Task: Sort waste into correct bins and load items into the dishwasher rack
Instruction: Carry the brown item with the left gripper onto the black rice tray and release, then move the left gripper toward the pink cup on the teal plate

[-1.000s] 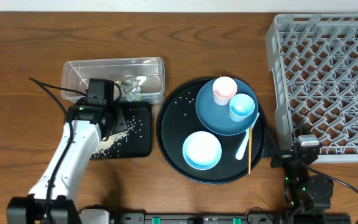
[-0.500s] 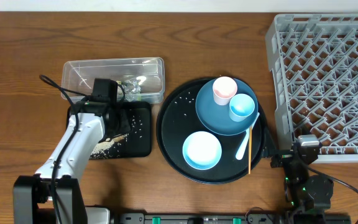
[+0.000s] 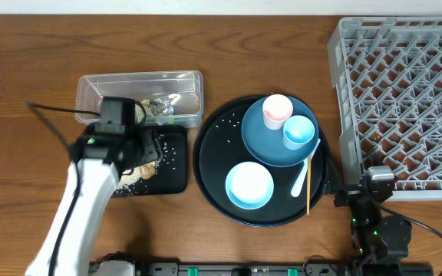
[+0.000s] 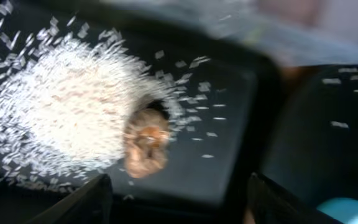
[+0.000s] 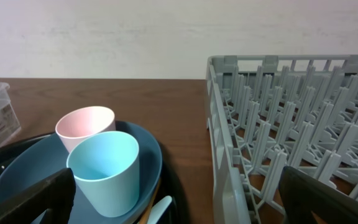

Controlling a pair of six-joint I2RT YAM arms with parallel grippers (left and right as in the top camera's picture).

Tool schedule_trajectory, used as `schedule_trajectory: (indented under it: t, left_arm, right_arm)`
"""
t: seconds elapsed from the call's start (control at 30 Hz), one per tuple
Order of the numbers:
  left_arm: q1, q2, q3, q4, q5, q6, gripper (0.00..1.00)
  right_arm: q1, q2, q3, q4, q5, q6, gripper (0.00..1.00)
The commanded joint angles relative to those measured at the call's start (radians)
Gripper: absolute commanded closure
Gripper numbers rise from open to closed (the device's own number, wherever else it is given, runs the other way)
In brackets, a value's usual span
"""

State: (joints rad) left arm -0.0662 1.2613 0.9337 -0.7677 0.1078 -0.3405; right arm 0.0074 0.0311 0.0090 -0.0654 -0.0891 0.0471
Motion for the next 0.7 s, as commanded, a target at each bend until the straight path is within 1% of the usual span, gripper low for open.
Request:
schedule_trajectory:
  t: [0.0, 0.1, 0.17, 0.2, 0.33, 0.53, 0.57, 0.63, 0.67]
  left_arm:
    - [0.003, -0.089, 0.022, -0.026, 0.126, 0.002, 0.33]
    - [-0.002, -0.135, 0.022, -0.056, 0.198, 0.002, 0.41]
    - [-0.014, -0.148, 0.022, -0.088, 0.206, 0.003, 0.42]
    - [-0.024, -0.148, 0.021, -0.106, 0.206, 0.003, 0.45]
    - [-0.072, -0.133, 0.013, -0.148, 0.206, 0.006, 0.46]
    - [-0.166, -0.118, -0.014, -0.166, 0.206, 0.006, 0.46]
    - [-0.184, -0.116, -0.018, -0.166, 0.206, 0.006, 0.46]
    - [-0.214, -0.114, -0.023, -0.166, 0.206, 0.005, 0.34]
    - [-0.23, -0.111, -0.025, -0.166, 0.206, 0.005, 0.31]
  right_arm:
    - [-0.007, 0.0, -0.003, -0.002, 0.007, -0.011, 0.01]
    - [-0.007, 0.0, -0.003, -0.002, 0.007, -0.011, 0.01]
    - [-0.007, 0.0, -0.003, -0.002, 0.007, -0.011, 0.01]
    - [-0.007, 0.0, -0.003, -0.002, 0.007, -0.011, 0.01]
    - [-0.007, 0.0, -0.003, -0.002, 0.007, -0.011, 0.01]
    - [-0.007, 0.0, -0.003, -0.002, 0.007, -0.011, 0.01]
    - [-0.007, 0.0, -0.003, -0.002, 0.007, -0.011, 0.01]
    - [-0.007, 0.0, -0.003, -0.002, 0.007, -0.011, 0.01]
    - [-0.007, 0.0, -0.003, -0.002, 0.007, -0.011, 0.01]
